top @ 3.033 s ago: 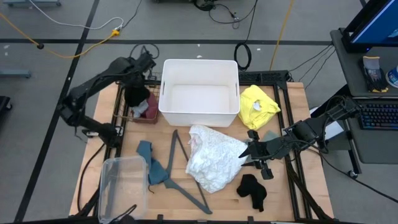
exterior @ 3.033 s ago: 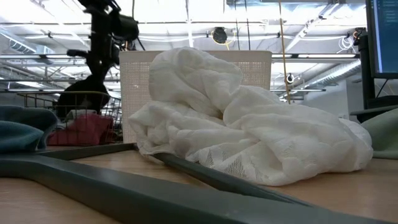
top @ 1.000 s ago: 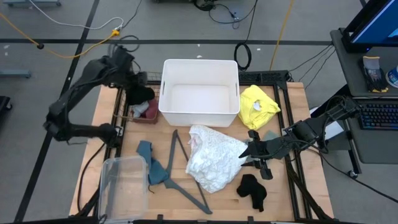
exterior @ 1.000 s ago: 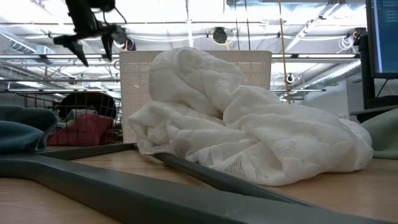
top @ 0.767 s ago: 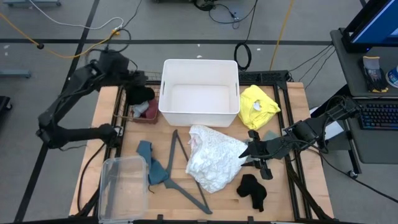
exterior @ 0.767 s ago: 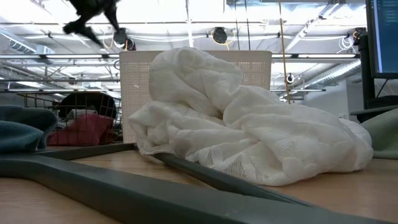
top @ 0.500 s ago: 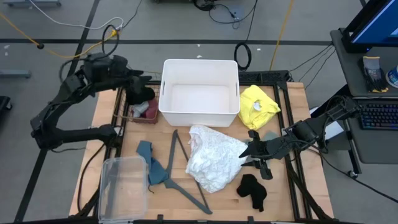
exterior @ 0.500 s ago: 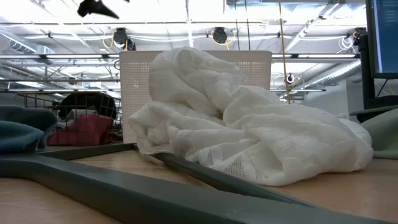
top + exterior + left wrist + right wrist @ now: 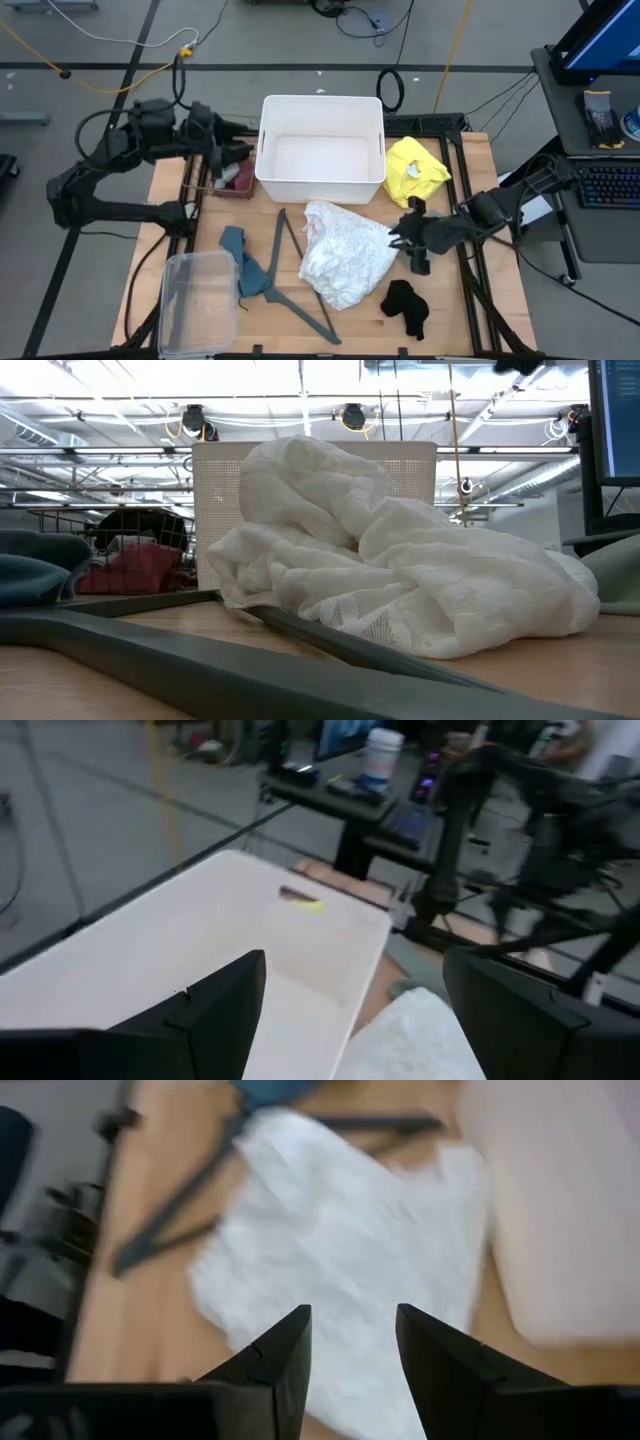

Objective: Pick & Place Cloths
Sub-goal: Put the gray sock into the transparent bin

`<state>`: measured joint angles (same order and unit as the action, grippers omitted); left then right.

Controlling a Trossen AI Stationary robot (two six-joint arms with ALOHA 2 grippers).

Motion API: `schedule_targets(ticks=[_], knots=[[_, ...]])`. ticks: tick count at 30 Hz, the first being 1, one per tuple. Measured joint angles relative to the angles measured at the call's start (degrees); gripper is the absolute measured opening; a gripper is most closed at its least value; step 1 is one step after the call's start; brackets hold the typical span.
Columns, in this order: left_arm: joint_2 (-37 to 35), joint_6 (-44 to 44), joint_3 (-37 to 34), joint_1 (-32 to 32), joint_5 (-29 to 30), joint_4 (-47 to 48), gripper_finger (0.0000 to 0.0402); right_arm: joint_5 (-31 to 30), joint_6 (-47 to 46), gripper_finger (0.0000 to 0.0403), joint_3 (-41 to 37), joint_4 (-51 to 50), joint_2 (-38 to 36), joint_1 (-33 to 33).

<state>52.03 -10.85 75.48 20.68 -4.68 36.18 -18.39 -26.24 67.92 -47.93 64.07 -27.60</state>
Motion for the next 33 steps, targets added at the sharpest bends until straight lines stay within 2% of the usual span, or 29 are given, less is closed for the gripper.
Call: schedule_targets(ticks=[8, 11, 17, 25, 33], knots=[[0.0, 5.0, 0.0, -4.5, 0.0, -5.2, 0.0301, -1.0, -9.6, 0.0141, 0.0, -12.5, 0.0, 1.8], [0.0, 5.2, 0.0, -5.0, 0.0, -6.1, 0.0303, 2.6, -10.2, 0.0141, 0.0, -14.6, 0.0, 1.8], [0.0, 6.9, 0.0, -5.4, 0.0, -6.3, 0.0299, 12.9, -7.7, 0.0141, 0.0, -14.7, 0.0, 1.7], [0.0, 7.6, 0.0, -5.4, 0.1, -5.7, 0.0299, 14.2, -8.0, 0.0141, -3.5, -13.8, 0.0, 0.4], [0.0, 7.6, 0.0, -5.4, 0.0, -4.5, 0.0299, 15.3, -16.4, 0.0142, -9.4, -13.6, 0.1, 0.4]])
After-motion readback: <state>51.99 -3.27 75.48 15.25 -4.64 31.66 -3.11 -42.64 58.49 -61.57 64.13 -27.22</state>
